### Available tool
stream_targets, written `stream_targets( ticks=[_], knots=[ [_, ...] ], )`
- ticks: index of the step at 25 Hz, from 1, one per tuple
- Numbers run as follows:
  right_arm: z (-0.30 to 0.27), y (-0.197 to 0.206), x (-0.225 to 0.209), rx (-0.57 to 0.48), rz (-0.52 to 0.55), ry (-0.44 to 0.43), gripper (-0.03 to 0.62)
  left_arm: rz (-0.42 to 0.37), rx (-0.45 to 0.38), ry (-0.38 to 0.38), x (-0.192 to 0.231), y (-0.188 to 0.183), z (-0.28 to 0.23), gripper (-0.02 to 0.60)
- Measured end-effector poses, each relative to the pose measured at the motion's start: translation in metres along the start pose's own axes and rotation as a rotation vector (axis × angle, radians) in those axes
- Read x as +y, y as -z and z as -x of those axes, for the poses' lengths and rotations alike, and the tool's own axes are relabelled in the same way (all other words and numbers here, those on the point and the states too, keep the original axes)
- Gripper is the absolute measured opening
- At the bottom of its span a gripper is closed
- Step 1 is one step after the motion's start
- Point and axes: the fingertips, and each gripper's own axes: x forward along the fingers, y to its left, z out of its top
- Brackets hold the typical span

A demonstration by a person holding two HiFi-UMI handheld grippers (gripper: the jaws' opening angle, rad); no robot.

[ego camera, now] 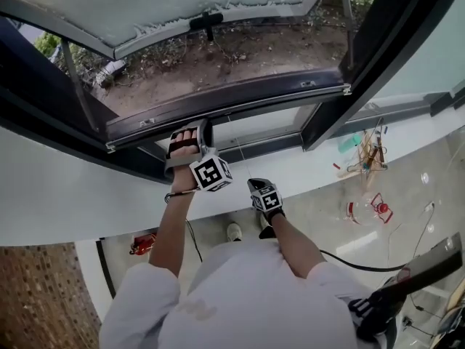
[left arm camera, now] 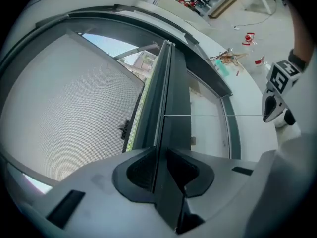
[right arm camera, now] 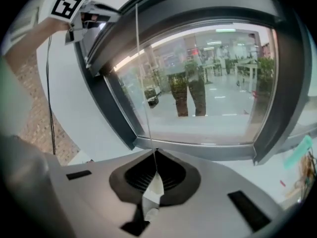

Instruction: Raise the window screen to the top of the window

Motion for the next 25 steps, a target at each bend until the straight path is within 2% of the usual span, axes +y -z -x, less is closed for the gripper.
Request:
stream_targets(
  ticks=[2,7,9,14,19,25],
  knots=[
    [0.003,0.001,-0.001,0.008,-0.013,-0.001,0.002,0.013,0.015,-0.008,0.001,0.002,0.000,0.064],
    [0.015,0.006,-0.011,0.049,0.147,0.068,0.002,-0.033,0.031,0.030,-0.004,0.001,-0.001,0.057],
    [0.018,0.006,-0.014,0.060,0.199,0.083,0.002,-0.015,0.020,0.039,-0.004,0.001,-0.001,0.057],
    [0.022,-0.002,-0.014,0.021,0.172,0.061,0.002,0.094,-0.037,0.067,0.006,-0.003,0.003,0.055],
    [0.020,-0.004,-0.011,0.046,0.240,0.072,0.002,0.239,-0.081,0.037,0.018,-0.004,0.013,0.055],
    [0.020,-0.010,-0.007,0.022,0.237,0.054,0.002,0.479,-0.172,0.020,0.026,-0.007,0.030,0.055]
  ],
)
